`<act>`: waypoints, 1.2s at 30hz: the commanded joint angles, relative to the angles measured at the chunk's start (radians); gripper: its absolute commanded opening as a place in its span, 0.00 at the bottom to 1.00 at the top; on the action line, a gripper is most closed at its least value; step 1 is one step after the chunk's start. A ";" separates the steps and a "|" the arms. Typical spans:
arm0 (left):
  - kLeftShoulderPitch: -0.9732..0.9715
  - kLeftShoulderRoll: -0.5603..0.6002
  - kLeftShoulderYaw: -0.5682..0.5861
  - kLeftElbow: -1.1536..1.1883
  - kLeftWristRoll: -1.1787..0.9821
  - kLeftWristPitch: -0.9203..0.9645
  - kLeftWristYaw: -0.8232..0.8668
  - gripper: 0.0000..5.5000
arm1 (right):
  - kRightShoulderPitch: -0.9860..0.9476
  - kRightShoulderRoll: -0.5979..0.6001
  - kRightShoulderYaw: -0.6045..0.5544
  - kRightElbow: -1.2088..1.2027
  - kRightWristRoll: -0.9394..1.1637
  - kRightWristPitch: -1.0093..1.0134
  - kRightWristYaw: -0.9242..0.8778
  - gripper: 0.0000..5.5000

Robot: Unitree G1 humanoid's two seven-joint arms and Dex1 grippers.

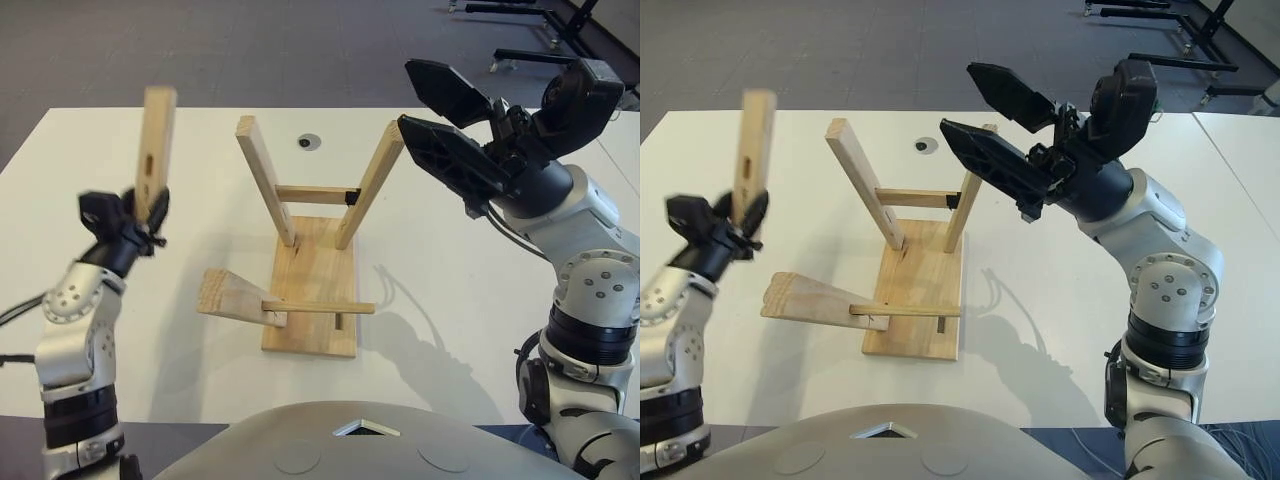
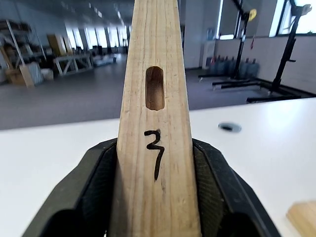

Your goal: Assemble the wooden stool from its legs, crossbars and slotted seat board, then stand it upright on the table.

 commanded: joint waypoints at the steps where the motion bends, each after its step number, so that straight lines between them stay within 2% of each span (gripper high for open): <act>1: -0.182 0.028 -0.002 -0.144 -0.346 0.106 -0.111 0.37 | -0.063 0.040 -0.016 0.043 0.064 -0.006 -0.032 0.83; 4: -0.271 0.035 -0.040 -0.197 -0.701 0.237 -0.184 0.37 | -0.101 0.094 -0.005 0.068 0.103 -0.019 -0.059 0.83; 8: -0.304 0.088 -0.138 -0.234 -0.907 0.372 -0.292 0.37 | -0.131 0.167 0.044 0.077 0.108 -0.022 -0.075 0.83; 13: -0.285 0.137 -0.225 -0.231 -0.939 0.451 -0.382 0.37 | -0.157 0.220 0.097 0.063 0.116 -0.018 -0.063 0.83; 17: -0.279 0.140 -0.229 -0.214 -0.952 0.457 -0.399 0.37 | -0.154 0.223 0.119 0.042 0.145 0.008 -0.035 0.83; 21: -0.275 0.137 -0.221 -0.210 -0.964 0.451 -0.397 0.37 | -0.127 0.177 0.141 0.028 0.120 0.043 0.015 0.83; 25: -0.266 0.161 -0.228 -0.212 -0.896 0.443 -0.409 0.37 | -0.113 0.154 0.148 0.020 0.102 0.054 0.026 0.83; 29: -0.264 0.169 -0.285 -0.220 -0.779 0.429 -0.418 0.37 | -0.129 0.183 0.172 0.025 0.066 0.041 -0.001 0.83; 33: -0.259 0.160 -0.274 -0.210 -0.755 0.421 -0.411 0.37 | -0.140 0.204 0.177 0.046 0.079 0.050 -0.020 0.83; 36: -0.258 0.152 -0.248 -0.213 -0.808 0.428 -0.410 0.37 | -0.127 0.202 0.180 0.048 0.052 0.047 -0.009 0.72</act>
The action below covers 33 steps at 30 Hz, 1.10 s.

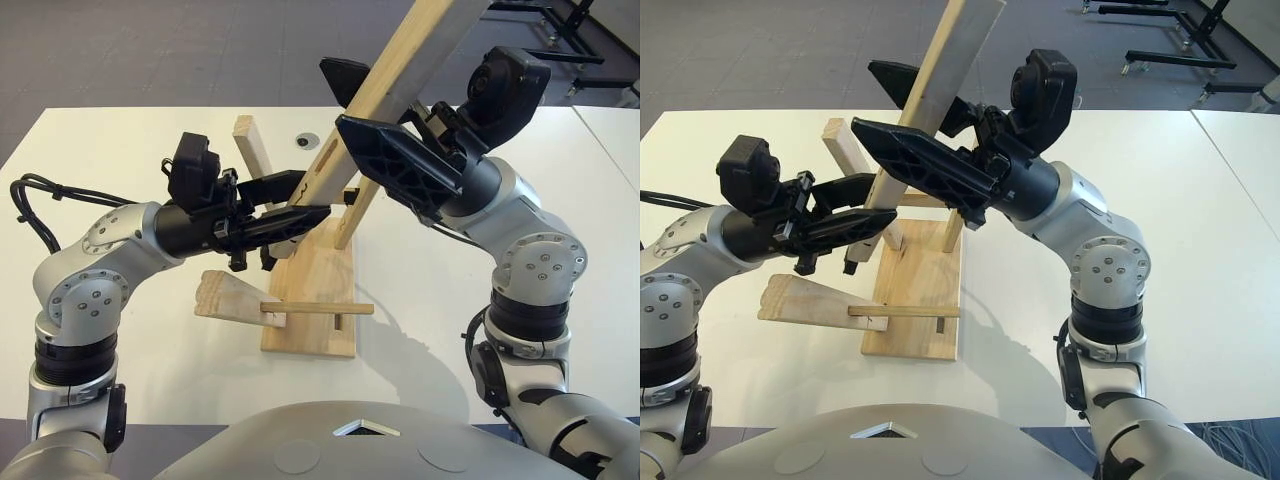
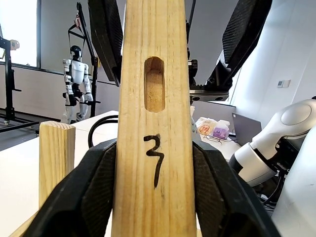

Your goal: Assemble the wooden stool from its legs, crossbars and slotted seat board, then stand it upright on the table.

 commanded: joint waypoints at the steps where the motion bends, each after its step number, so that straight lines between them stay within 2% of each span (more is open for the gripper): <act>1: 0.000 -0.003 0.034 0.000 -0.058 0.001 0.004 0.37 | -0.002 -0.008 0.003 -0.006 -0.028 0.002 0.011 0.69; 10: 0.002 0.030 0.007 -0.013 -0.049 0.023 -0.019 0.37 | -0.009 0.007 0.000 -0.026 -0.020 -0.002 0.001 0.38; 19: -0.003 0.033 0.013 0.019 -0.024 0.005 -0.031 0.37 | 0.042 0.016 0.017 -0.010 -0.104 -0.043 0.090 0.37; 20: -0.004 0.025 0.021 0.027 -0.035 0.002 -0.029 0.44 | 0.050 0.018 0.015 -0.015 -0.122 -0.060 0.102 0.37; 25: -0.001 0.012 0.064 0.050 -0.034 -0.013 0.025 0.56 | 0.066 -0.016 -0.067 -0.029 -0.162 -0.132 0.136 0.37; 29: 0.058 0.043 0.174 0.020 -0.054 -0.032 0.066 0.69 | 0.116 -0.147 -0.196 -0.028 -0.094 -0.097 0.188 0.37; 33: 0.110 0.067 0.268 -0.029 -0.092 -0.038 0.107 0.81 | 0.272 -0.296 -0.288 -0.002 -0.078 -0.024 0.280 0.37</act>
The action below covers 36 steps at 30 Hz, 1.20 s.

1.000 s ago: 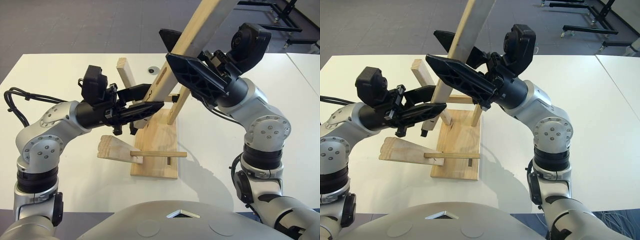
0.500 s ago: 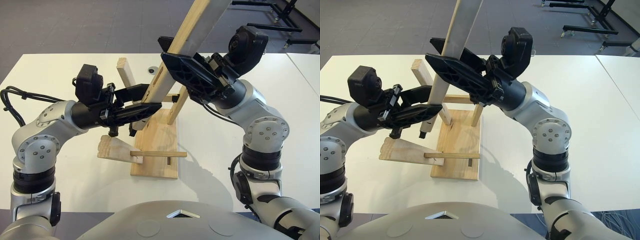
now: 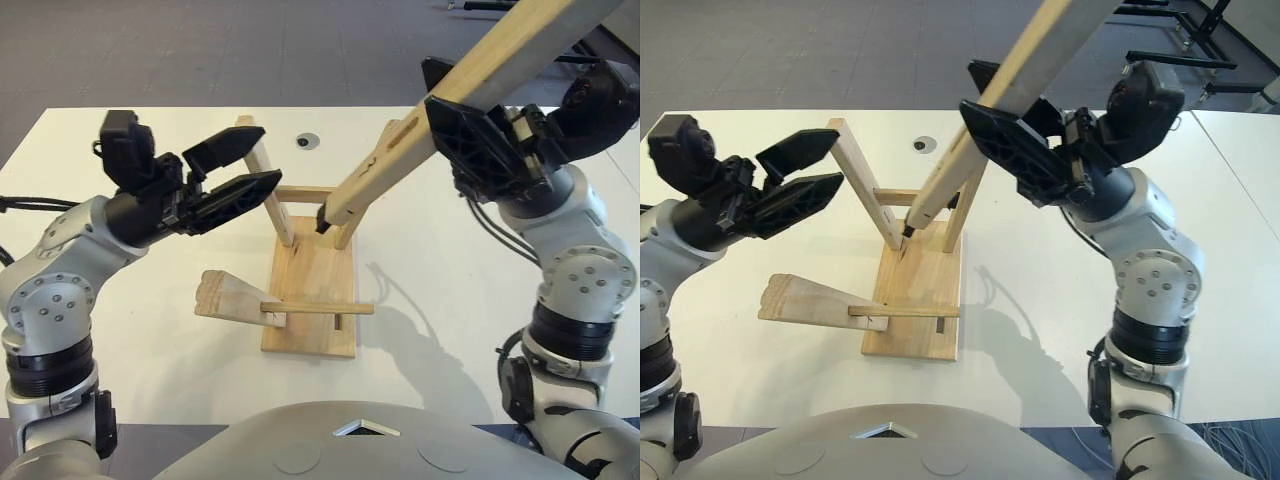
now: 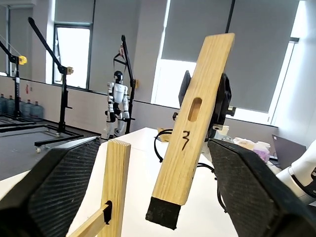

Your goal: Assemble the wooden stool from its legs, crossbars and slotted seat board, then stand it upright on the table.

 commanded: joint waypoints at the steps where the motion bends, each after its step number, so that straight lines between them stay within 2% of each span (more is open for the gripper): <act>1: 0.052 0.031 0.071 -0.054 -0.039 -0.002 0.041 0.84 | 0.156 -0.122 -0.071 0.010 -0.003 0.057 0.096 0.37; 3: 0.078 0.040 0.091 -0.073 -0.057 0.003 0.055 0.89 | 0.214 -0.155 -0.075 -0.007 -0.013 0.070 0.131 0.37; 6: 0.083 0.066 0.092 -0.059 -0.071 0.017 0.054 0.98 | 0.259 -0.132 -0.018 -0.027 -0.078 0.039 0.144 0.37; 9: 0.053 0.090 0.047 -0.025 -0.042 0.032 0.034 0.98 | 0.214 -0.064 0.121 0.034 -0.289 -0.073 0.124 0.37; 12: 0.026 0.099 0.001 -0.001 -0.002 0.030 0.006 0.98 | 0.149 -0.067 0.216 0.101 -0.498 -0.180 0.131 0.37; 17: 0.038 0.074 -0.034 -0.015 0.047 0.008 -0.001 0.98 | 0.052 -0.063 0.229 0.233 -0.589 -0.241 0.163 0.37; 25: 0.047 0.043 -0.075 -0.030 0.110 -0.026 -0.002 0.98 | -0.087 0.038 0.294 0.352 -0.704 -0.343 0.137 0.37; 31: 0.041 0.045 -0.075 -0.023 0.136 -0.039 -0.015 0.98 | -0.070 0.041 0.266 0.298 -0.678 -0.335 0.135 0.37; 34: 0.040 0.057 -0.035 -0.019 0.119 -0.038 -0.017 0.98 | -0.003 0.001 0.184 0.241 -0.602 -0.312 0.154 0.37; 36: 0.038 0.065 -0.004 -0.018 0.103 -0.037 -0.017 0.98 | 0.043 0.002 0.116 0.202 -0.461 -0.258 0.181 0.37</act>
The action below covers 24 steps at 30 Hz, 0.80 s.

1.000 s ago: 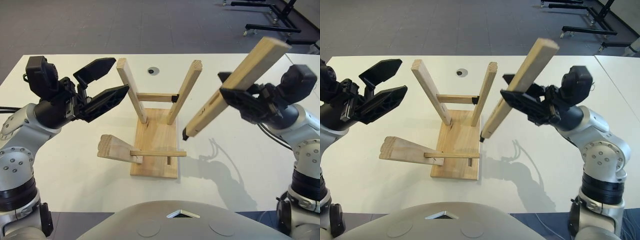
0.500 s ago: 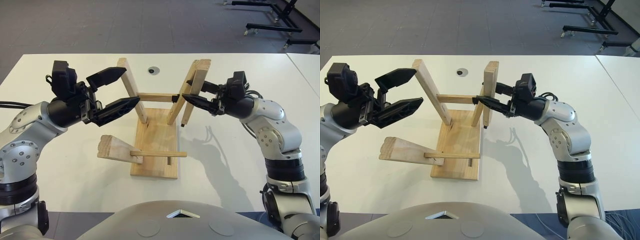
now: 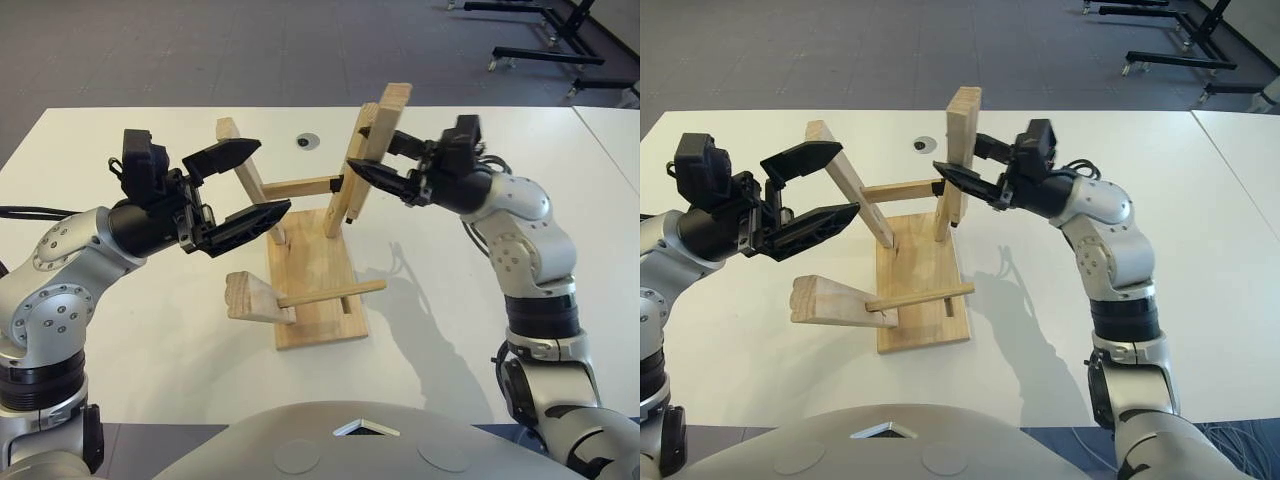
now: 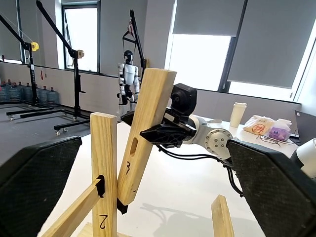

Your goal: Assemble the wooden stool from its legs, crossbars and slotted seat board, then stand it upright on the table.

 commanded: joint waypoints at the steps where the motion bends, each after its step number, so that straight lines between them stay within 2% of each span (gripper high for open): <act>1: -0.005 0.029 0.062 0.003 -0.030 -0.003 -0.001 0.98 | 0.095 -0.026 -0.116 -0.076 0.210 0.081 0.064 0.37; 5: 0.020 0.055 0.143 -0.033 -0.138 0.020 0.007 0.98 | 0.191 -0.060 -0.191 -0.078 0.312 0.117 0.144 0.37; 10: 0.084 0.106 0.223 -0.077 -0.320 0.062 0.007 0.98 | 0.311 -0.090 -0.177 -0.068 0.284 0.075 0.307 0.37; 14: 0.192 0.145 0.256 -0.138 -0.421 0.098 0.014 0.98 | 0.360 -0.102 -0.152 -0.088 0.267 0.073 0.346 0.37; 19: 0.329 0.147 0.212 -0.273 -0.384 0.098 0.064 0.98 | 0.366 -0.110 -0.168 -0.094 0.280 0.078 0.352 0.37; 24: 0.436 0.124 0.138 -0.332 -0.232 0.073 0.108 0.98 | 0.302 -0.130 -0.174 -0.077 0.317 0.109 0.370 0.37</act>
